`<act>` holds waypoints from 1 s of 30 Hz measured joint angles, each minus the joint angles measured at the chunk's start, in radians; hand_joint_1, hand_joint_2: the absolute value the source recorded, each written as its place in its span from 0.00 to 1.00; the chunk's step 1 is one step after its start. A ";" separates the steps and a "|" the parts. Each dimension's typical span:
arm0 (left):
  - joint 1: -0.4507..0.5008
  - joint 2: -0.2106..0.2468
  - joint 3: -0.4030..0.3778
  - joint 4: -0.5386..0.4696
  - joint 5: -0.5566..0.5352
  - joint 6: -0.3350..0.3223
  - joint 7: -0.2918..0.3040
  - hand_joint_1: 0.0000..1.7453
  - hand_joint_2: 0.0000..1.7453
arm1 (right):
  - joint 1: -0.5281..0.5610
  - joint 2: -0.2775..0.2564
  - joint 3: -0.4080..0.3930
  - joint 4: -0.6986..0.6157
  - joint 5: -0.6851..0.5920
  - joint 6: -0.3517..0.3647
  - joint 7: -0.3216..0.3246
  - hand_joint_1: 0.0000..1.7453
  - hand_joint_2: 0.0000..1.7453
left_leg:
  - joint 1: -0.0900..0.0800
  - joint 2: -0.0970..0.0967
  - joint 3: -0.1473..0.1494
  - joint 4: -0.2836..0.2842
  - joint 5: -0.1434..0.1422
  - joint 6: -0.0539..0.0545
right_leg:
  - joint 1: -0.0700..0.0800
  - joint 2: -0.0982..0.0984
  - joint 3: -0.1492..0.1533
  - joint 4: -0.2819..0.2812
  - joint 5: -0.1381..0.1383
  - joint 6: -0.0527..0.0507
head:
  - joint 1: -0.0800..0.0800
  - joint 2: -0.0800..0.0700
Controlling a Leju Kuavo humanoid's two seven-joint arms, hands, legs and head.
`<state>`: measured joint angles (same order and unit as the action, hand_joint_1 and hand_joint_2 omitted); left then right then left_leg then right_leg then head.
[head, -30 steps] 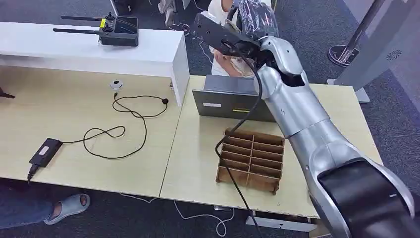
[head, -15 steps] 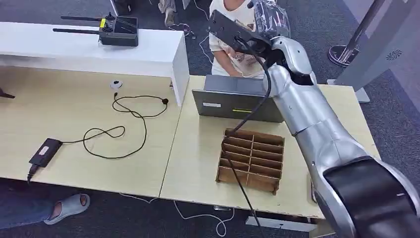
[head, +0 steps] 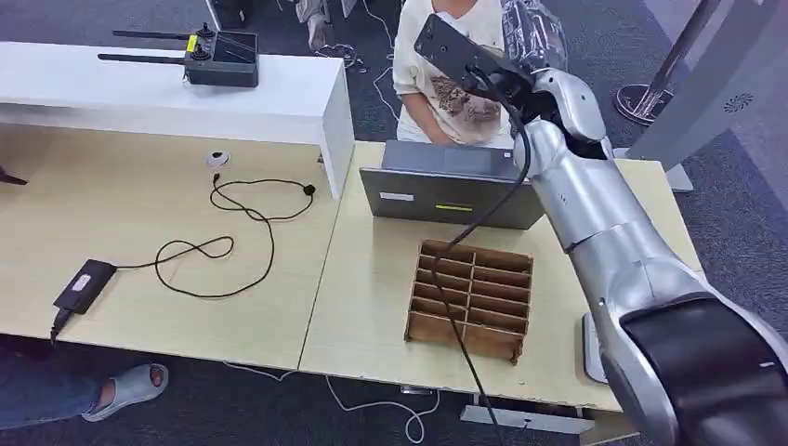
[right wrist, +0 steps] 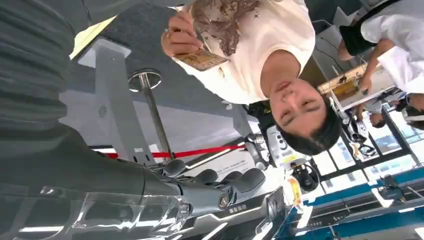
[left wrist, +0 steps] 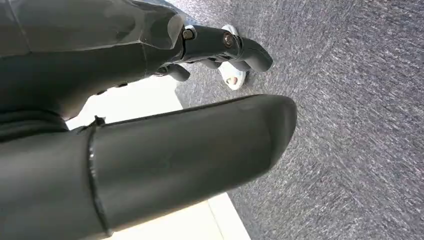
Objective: Pass the card to the sensor for recognition and then transmit it.
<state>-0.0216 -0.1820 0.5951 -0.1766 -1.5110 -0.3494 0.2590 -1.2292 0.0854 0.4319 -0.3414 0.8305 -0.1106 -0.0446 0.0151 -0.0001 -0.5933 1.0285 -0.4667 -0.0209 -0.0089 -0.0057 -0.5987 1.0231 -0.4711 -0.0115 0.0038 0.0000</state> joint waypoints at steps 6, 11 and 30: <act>-0.001 -0.002 0.000 0.000 0.001 0.002 0.007 0.00 0.00 | -0.002 0.001 -0.004 0.008 -0.003 -0.003 -0.006 0.00 1.00 | 0.000 0.000 0.000 0.000 0.000 0.000 | 0.000 0.000 0.000 0.000 0.000 0.000 | 0.000 0.000; -0.004 -0.029 0.002 0.000 0.011 0.029 0.089 0.00 0.00 | -0.007 0.053 -0.016 0.006 -0.022 -0.007 -0.018 0.00 1.00 | 0.000 0.002 0.000 0.000 0.000 0.000 | 0.000 0.002 0.000 0.000 0.000 0.000 | 0.000 0.000; -0.006 -0.058 0.024 0.000 0.000 0.023 0.007 0.00 0.00 | -0.014 -0.012 -0.212 -0.143 -0.271 0.015 -0.292 0.00 1.00 | 0.001 -0.004 -0.001 0.002 0.000 0.001 | 0.001 -0.004 0.002 -0.001 0.001 0.001 | 0.000 0.000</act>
<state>-0.0278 -0.2399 0.6187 -0.1766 -1.5106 -0.3262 0.2658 -1.2432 0.0731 0.2200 -0.4845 0.5591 -0.0961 -0.3369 0.0161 -0.0045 -0.5943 1.0309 -0.4663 -0.0203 -0.0079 -0.0098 -0.5971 1.0218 -0.4700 -0.0107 0.0042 0.0004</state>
